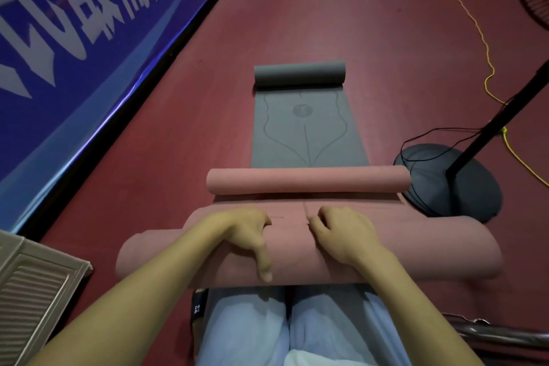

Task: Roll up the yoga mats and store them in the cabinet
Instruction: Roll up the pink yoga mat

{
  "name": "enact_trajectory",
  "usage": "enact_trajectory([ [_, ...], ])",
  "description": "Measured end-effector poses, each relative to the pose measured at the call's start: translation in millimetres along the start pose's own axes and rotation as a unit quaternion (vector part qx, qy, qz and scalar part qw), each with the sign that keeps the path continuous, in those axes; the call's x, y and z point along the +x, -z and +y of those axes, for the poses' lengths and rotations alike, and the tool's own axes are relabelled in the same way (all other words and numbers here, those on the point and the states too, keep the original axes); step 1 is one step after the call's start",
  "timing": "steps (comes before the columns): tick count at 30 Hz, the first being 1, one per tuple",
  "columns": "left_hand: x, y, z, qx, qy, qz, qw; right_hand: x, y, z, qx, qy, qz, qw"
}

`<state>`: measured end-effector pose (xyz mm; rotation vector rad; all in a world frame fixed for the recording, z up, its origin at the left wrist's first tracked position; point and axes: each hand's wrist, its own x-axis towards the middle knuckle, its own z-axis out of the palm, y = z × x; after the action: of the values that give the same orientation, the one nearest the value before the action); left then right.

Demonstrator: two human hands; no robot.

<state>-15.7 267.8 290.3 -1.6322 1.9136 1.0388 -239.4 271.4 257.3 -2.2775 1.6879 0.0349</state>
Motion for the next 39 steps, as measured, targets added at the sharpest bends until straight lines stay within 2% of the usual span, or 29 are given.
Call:
enact_trajectory([
  [5, 16, 4, -17, -0.075, -0.018, -0.007, 0.997, -7, -11, -2, -0.047, 0.034, 0.091, 0.994],
  [11, 25, 4, -27, -0.082, -0.064, 0.065, 0.992, -2, -17, 4, -0.038, 0.019, 0.094, 0.995],
  [16, 23, 13, -41, -0.164, -0.063, 0.158, 0.972, 7, -26, 3, -0.046, 0.001, 0.104, 0.993],
  [18, 23, 13, -44, -0.168, -0.075, 0.167, 0.969, 12, -32, 1, -0.052, -0.007, 0.103, 0.993],
  [24, 13, 13, -17, -0.031, -0.054, 0.168, 0.984, 14, -37, 4, -0.053, -0.022, 0.115, 0.992],
  [30, 13, -10, -7, 0.113, -0.02, 0.107, 0.988, 30, -24, 1, -0.059, -0.036, 0.081, 0.994],
  [34, 22, -25, -1, 0.164, 0.011, 0.158, 0.974, 42, -15, 2, -0.035, -0.021, 0.06, 0.997],
  [39, 18, -21, 5, 0.214, -0.004, 0.207, 0.955, 37, -10, 5, -0.016, -0.02, 0.049, 0.998],
])
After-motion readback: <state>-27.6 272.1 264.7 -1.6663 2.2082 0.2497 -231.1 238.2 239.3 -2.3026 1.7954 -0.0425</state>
